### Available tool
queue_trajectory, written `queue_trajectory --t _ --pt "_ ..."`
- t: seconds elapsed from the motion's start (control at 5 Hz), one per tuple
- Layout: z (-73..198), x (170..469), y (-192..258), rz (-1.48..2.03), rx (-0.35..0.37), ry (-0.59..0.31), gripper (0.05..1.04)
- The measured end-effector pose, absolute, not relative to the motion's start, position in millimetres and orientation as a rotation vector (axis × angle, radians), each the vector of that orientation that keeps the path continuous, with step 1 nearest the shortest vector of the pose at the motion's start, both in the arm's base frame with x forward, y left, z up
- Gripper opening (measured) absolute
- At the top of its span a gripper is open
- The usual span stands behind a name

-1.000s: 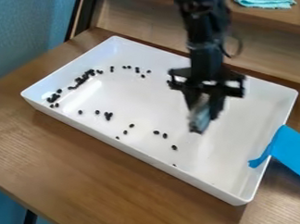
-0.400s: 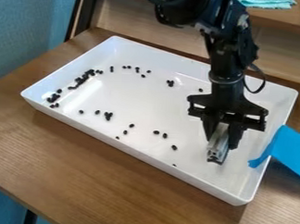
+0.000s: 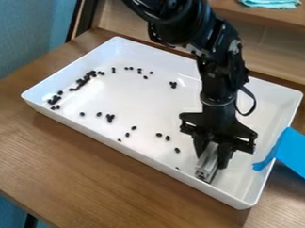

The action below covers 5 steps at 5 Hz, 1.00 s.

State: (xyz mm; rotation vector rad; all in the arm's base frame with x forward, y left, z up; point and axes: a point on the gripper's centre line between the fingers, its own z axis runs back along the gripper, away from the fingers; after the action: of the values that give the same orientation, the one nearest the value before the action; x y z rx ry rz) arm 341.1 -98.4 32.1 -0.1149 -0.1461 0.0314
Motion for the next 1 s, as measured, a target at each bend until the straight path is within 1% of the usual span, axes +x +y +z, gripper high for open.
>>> queue_trajectory --t 0.2,0.4,0.6,1.0 --pt "28.7 342.1 -86.4 0.042 -0.095 -0.152 0.396" --pt "26.4 340.8 -71.2 0.047 -0.093 -0.161 0.396" --pt "26.1 336.9 -45.0 0.065 -0.09 -0.157 0.396" --pt "26.6 322.4 -10.9 0.098 -0.099 -0.144 0.396"
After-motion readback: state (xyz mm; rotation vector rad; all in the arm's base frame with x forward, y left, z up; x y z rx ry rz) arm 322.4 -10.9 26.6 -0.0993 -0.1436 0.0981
